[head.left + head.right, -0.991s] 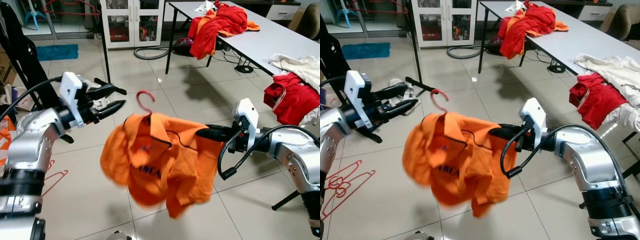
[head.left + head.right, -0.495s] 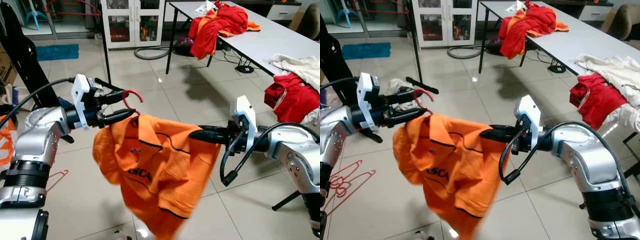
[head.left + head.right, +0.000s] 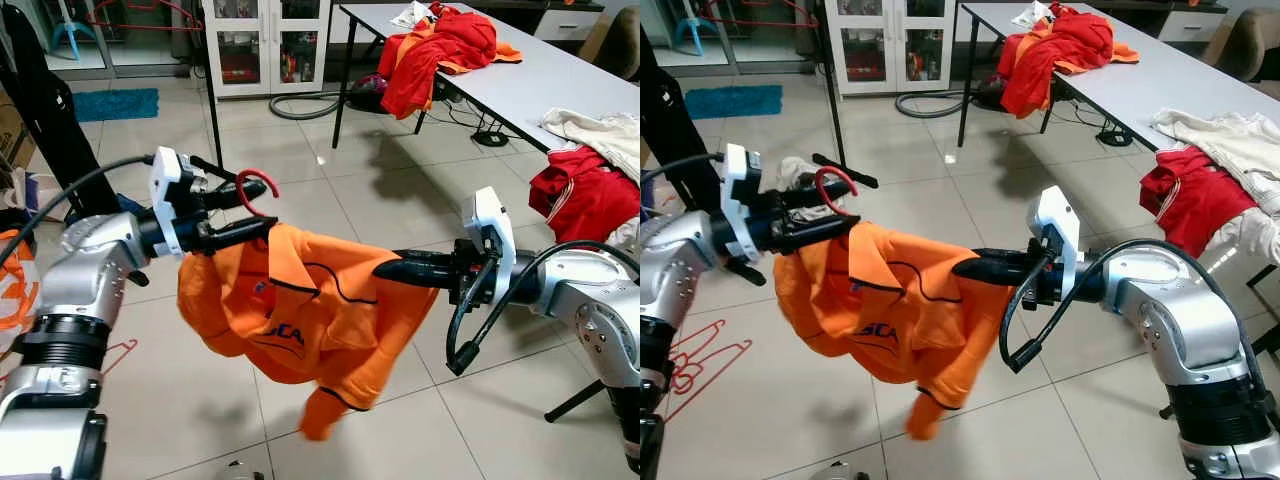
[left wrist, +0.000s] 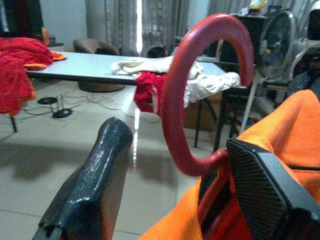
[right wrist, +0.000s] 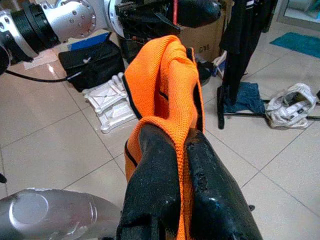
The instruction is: Hang hanger
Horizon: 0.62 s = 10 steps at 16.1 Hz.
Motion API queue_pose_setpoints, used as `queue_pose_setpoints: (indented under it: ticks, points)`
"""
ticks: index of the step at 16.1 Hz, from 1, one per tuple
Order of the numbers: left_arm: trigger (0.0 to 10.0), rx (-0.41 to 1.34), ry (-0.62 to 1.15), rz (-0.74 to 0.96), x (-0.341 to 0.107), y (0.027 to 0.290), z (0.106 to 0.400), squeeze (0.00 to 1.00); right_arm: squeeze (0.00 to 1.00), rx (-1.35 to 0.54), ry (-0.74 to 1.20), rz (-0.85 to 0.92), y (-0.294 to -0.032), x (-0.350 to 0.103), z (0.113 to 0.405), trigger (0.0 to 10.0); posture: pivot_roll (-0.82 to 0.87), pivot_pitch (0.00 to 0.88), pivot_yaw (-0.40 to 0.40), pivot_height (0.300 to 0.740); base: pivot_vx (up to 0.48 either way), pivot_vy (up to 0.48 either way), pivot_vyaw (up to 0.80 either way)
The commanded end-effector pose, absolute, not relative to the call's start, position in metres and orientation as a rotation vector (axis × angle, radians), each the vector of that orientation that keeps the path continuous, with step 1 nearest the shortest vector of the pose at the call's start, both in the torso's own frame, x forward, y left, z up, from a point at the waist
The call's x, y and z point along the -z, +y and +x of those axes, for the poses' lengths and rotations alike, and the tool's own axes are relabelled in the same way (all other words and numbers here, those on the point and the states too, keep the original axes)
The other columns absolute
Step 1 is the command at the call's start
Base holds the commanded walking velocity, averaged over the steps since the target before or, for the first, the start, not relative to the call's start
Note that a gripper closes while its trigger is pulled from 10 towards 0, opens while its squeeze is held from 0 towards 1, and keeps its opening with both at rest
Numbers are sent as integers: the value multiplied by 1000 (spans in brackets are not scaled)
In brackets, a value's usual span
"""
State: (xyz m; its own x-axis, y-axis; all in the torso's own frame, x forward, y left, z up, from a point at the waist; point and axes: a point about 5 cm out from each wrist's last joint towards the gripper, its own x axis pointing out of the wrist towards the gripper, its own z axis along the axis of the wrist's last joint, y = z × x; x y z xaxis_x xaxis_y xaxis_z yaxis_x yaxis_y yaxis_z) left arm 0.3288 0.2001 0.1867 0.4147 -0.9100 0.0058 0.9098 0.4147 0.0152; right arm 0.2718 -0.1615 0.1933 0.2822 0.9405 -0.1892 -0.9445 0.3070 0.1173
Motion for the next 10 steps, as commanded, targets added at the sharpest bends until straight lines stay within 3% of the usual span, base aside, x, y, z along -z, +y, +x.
queue_pose_setpoints:
  ticks: [1,5,6,10]
  points:
    - [10000,1173,-41,7,-193,194,332,0,0,-1297,179,-40,-160,-209,269,0,-87,0,-49,740,0,0,0]
    - [9490,1195,-42,-8,-191,191,331,0,0,-1297,186,-25,-160,-208,267,0,-86,0,-49,740,0,0,0]
    - [0,1203,-40,-12,-190,190,330,0,0,-1300,186,-19,-160,-208,267,0,-87,0,-50,740,0,0,0]
    - [0,1239,-32,-36,-188,192,325,0,0,-1298,204,-7,-163,-207,268,0,-84,0,-57,740,0,0,0]
